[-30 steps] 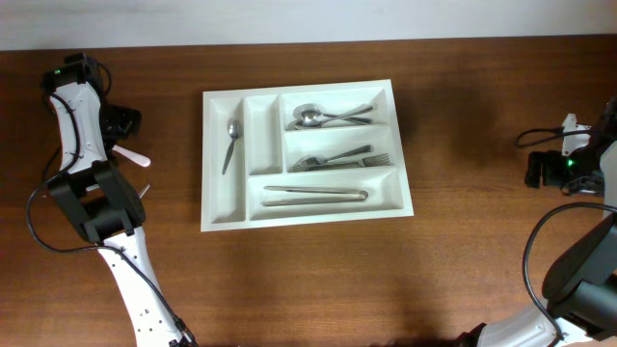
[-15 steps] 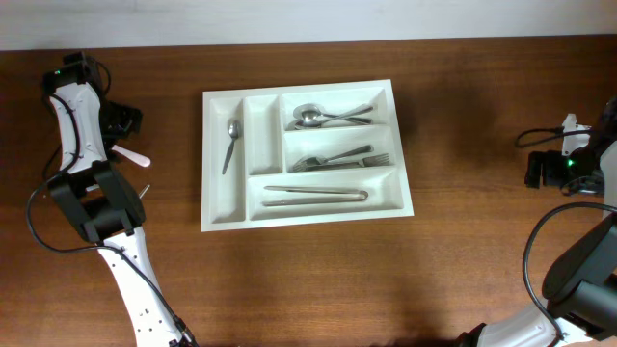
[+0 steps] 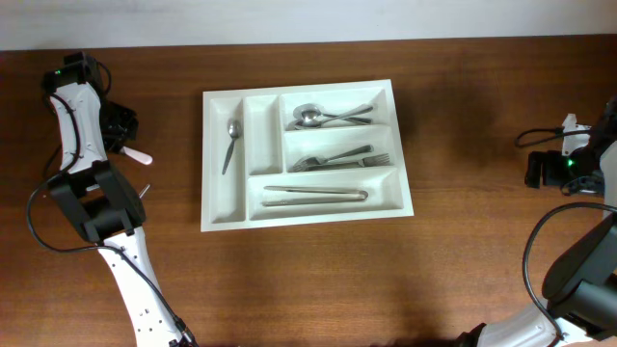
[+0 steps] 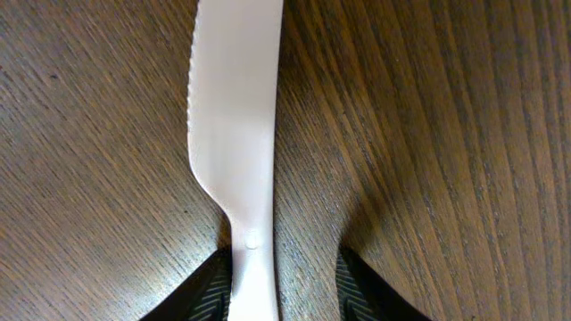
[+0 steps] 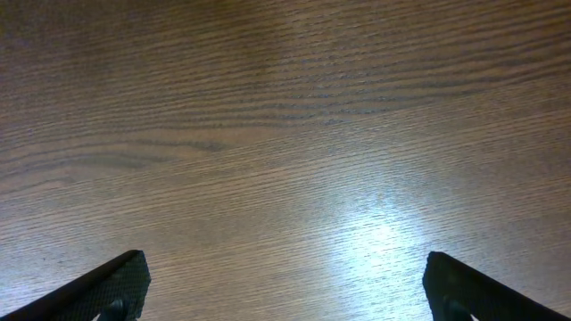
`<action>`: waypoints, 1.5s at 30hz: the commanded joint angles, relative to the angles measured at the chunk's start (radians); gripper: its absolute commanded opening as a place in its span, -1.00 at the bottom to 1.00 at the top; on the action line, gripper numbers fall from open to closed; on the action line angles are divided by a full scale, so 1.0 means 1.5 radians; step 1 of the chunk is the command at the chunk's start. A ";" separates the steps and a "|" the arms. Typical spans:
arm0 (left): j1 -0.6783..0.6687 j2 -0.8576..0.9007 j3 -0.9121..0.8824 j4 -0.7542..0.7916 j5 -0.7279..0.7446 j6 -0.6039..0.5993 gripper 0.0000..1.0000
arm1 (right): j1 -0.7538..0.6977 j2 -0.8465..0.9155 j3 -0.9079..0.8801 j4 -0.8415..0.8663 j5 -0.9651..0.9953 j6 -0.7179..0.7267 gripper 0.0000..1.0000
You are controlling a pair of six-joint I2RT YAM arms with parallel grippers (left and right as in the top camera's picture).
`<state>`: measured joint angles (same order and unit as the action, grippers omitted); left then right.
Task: Pack container
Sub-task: 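Lift the knife and carry it right over the tray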
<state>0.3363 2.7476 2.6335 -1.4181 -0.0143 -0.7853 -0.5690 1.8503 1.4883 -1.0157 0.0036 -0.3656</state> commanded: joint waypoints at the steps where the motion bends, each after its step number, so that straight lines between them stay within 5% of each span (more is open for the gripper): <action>1: 0.005 0.035 0.002 -0.003 0.007 0.004 -0.28 | -0.001 -0.007 0.001 0.002 0.006 0.005 0.98; 19: 0.005 0.035 0.002 -0.001 0.008 0.004 -0.96 | -0.001 -0.007 0.001 0.002 0.006 0.005 0.98; 27: 0.005 0.034 0.017 -0.008 0.008 0.007 -0.96 | -0.001 -0.007 0.001 0.002 0.006 0.005 0.98; 45: -0.114 0.015 0.338 -0.060 0.077 0.232 -0.96 | -0.001 -0.007 0.001 0.002 0.006 0.005 0.98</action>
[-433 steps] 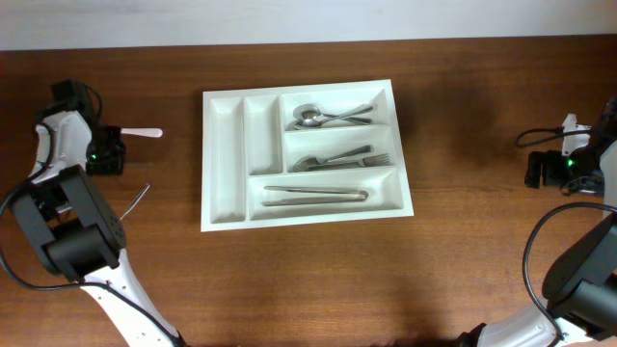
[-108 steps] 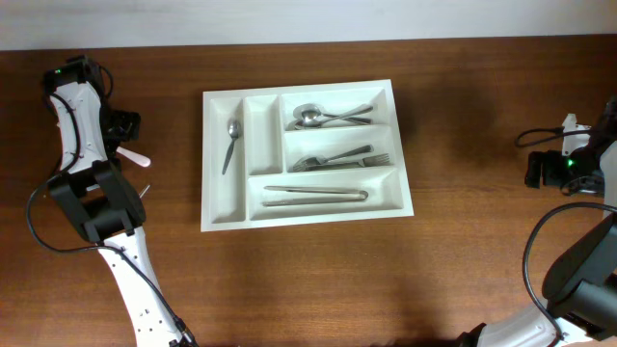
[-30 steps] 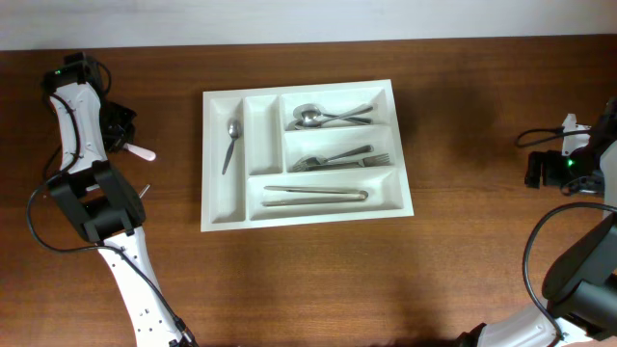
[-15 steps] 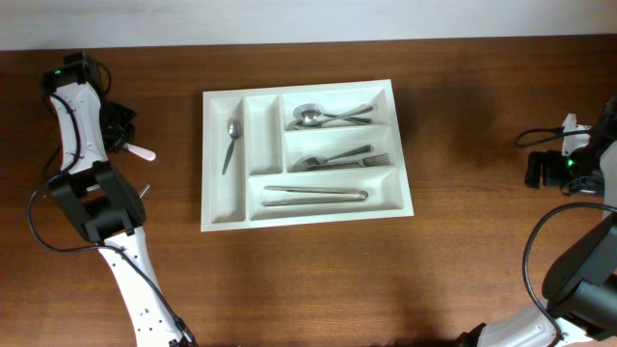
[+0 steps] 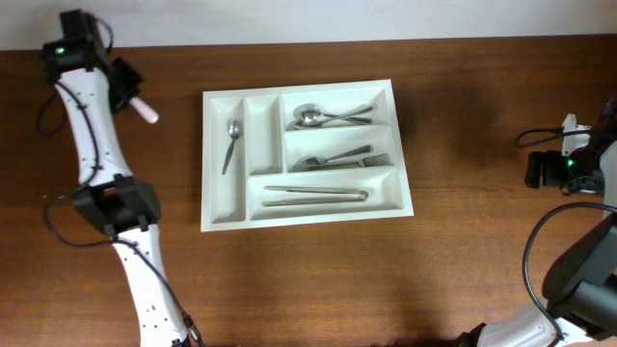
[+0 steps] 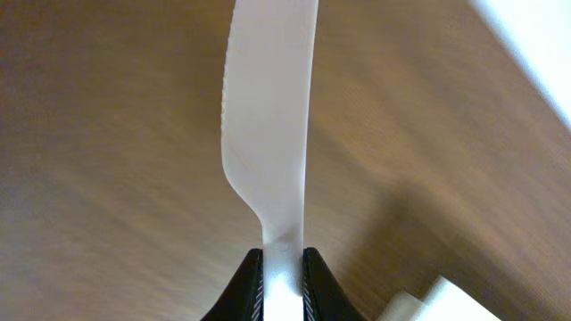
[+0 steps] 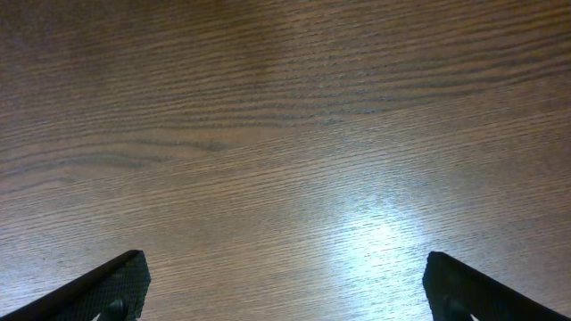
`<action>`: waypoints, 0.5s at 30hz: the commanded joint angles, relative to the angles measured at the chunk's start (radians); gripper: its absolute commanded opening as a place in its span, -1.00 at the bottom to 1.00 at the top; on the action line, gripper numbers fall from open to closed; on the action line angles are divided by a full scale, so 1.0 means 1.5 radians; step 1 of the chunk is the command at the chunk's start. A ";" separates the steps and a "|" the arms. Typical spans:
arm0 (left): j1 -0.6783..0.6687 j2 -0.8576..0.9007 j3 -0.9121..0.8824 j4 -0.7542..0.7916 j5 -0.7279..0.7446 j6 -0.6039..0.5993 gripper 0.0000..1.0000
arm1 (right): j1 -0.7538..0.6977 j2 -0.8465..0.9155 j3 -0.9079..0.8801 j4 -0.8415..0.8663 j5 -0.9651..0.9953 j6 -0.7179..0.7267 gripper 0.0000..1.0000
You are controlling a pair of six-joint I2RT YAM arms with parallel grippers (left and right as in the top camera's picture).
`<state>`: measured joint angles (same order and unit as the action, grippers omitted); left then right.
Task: Pack container
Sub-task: 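Lift the knife and carry it right over the tray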
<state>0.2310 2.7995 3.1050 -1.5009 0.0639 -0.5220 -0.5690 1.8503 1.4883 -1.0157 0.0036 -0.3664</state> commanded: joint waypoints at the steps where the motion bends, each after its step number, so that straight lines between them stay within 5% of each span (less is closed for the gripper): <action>1: -0.058 -0.027 0.023 -0.005 0.036 0.065 -0.96 | -0.001 -0.007 0.001 0.002 0.006 0.005 0.98; 15: -0.247 -0.042 0.023 -0.049 0.047 0.080 -0.96 | -0.001 -0.007 0.001 0.002 0.006 0.005 0.98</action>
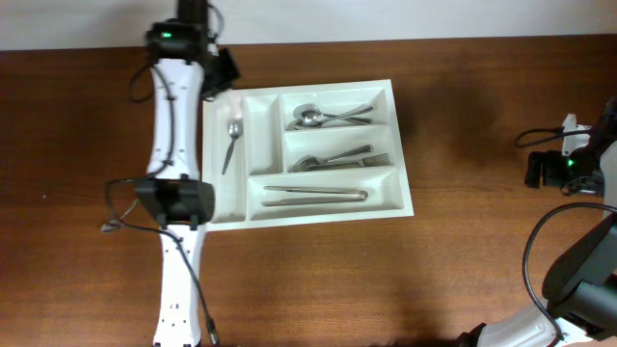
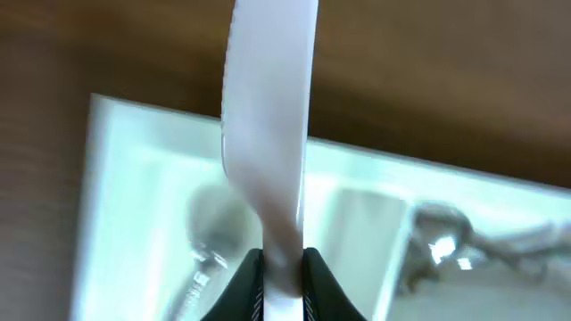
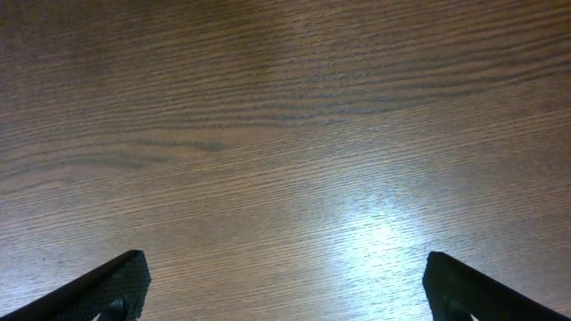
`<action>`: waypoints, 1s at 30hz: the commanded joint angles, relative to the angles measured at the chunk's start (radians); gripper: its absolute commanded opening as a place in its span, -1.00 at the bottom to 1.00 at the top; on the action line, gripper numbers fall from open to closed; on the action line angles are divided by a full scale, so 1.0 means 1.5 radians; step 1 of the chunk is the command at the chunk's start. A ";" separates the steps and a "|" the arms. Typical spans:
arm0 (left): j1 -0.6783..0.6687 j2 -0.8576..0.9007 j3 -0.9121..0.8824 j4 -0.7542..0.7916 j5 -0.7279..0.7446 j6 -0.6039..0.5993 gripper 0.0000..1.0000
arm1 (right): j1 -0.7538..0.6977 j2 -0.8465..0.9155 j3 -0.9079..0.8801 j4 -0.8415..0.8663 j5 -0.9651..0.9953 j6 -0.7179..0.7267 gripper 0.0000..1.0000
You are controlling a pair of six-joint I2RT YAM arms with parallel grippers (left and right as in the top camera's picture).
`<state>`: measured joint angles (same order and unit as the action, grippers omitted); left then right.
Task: Pack container
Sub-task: 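Lift the knife and carry it right over the tray, then lower the knife into the narrow middle compartment and open the left gripper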
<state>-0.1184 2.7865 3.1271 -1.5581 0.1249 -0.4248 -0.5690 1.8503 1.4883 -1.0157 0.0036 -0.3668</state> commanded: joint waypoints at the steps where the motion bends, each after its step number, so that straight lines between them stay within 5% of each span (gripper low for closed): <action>1: -0.022 -0.033 0.008 -0.021 0.002 0.015 -0.96 | -0.001 -0.007 0.001 0.002 0.006 0.005 0.98; 6: -0.041 -0.033 0.007 -0.086 -0.018 0.016 -0.96 | -0.001 -0.007 0.001 0.002 0.006 0.005 0.98; 30: -0.114 -0.033 -0.113 -0.087 -0.028 0.070 -0.96 | -0.001 -0.007 0.001 0.002 0.006 0.005 0.98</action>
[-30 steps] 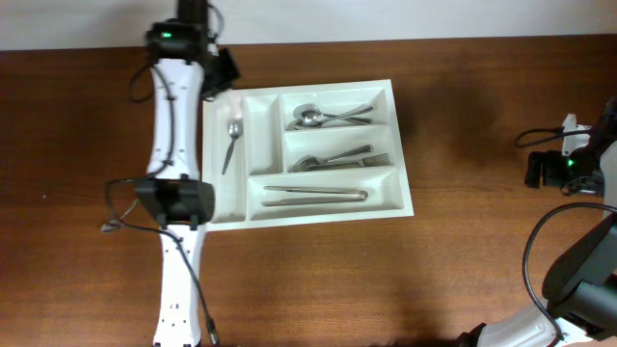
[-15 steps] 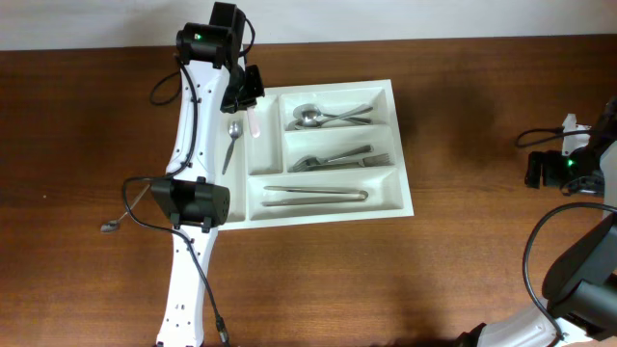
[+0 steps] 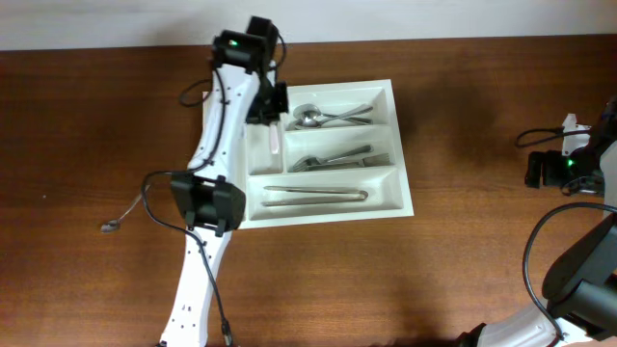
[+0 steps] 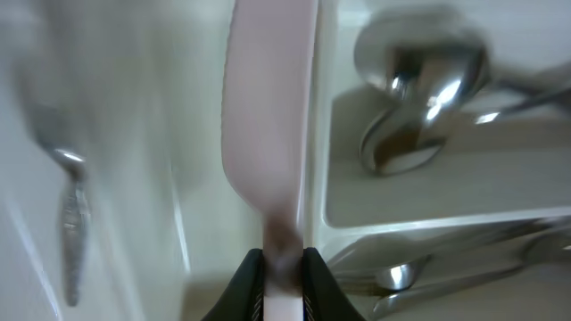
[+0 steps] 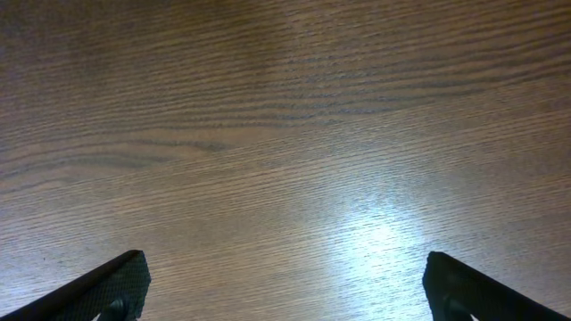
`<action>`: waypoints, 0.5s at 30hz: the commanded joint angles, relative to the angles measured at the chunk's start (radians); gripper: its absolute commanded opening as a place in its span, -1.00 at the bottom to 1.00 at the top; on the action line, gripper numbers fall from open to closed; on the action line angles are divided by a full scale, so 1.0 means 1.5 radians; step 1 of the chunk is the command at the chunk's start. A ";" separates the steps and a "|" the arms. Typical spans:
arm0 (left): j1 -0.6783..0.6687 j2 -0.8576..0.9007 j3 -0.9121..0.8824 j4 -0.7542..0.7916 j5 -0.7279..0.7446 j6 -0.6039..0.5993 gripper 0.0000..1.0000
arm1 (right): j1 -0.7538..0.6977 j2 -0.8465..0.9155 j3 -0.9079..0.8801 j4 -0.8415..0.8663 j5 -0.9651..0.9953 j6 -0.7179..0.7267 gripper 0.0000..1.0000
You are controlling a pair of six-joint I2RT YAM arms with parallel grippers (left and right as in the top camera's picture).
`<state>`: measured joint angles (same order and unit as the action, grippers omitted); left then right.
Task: Pack container
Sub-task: 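Lower the knife into the narrow middle compartment and open the left gripper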
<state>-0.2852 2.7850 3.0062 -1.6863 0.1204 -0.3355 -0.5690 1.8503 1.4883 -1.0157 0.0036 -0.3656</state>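
Note:
A white cutlery tray (image 3: 400, 154) lies in the middle of the table. My left gripper (image 3: 269, 104) (image 4: 284, 276) is shut on a white plastic knife (image 4: 270, 116) (image 3: 275, 140), which hangs over the tray's second narrow compartment from the left, blade pointing toward the table's front edge. One metal spoon (image 4: 71, 214) lies in the leftmost slot, more spoons (image 3: 323, 116) (image 4: 419, 89) at top right, forks (image 3: 342, 157) below them, and a long utensil (image 3: 315, 195) in the bottom slot. My right gripper (image 5: 285, 294) is open over bare wood at the far right.
A thin cable (image 3: 120, 217) trails on the table left of the tray. The right arm's base and wiring (image 3: 564, 164) sit at the table's right edge. The left arm (image 3: 217, 154) stretches over the tray's left side.
My left gripper has carried the plastic knife from above the tray's top-left corner to over the second narrow compartment, beside the spoons. The right gripper has not moved.
My left gripper stood open around the knife's handle on the table, far left. It was then shut on the knife and raised at the back left, later above the tray's top-left corner, and now hangs over the tray's second slot. The right arm stayed still.

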 commanded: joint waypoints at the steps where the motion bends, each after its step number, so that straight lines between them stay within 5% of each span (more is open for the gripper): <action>1: -0.003 -0.032 -0.042 -0.001 -0.026 0.011 -0.96 | -0.001 -0.007 0.001 0.002 0.006 0.005 0.98; 12: 0.019 -0.032 -0.073 -0.001 -0.055 0.010 -0.96 | -0.001 -0.007 0.001 0.002 0.006 0.005 0.98; 15: 0.019 -0.032 -0.073 -0.001 -0.055 0.011 -0.77 | -0.001 -0.007 0.001 0.002 0.006 0.005 0.98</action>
<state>-0.2668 2.7846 2.9028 -1.6928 0.0677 -0.3321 -0.5690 1.8503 1.4883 -1.0157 0.0036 -0.3660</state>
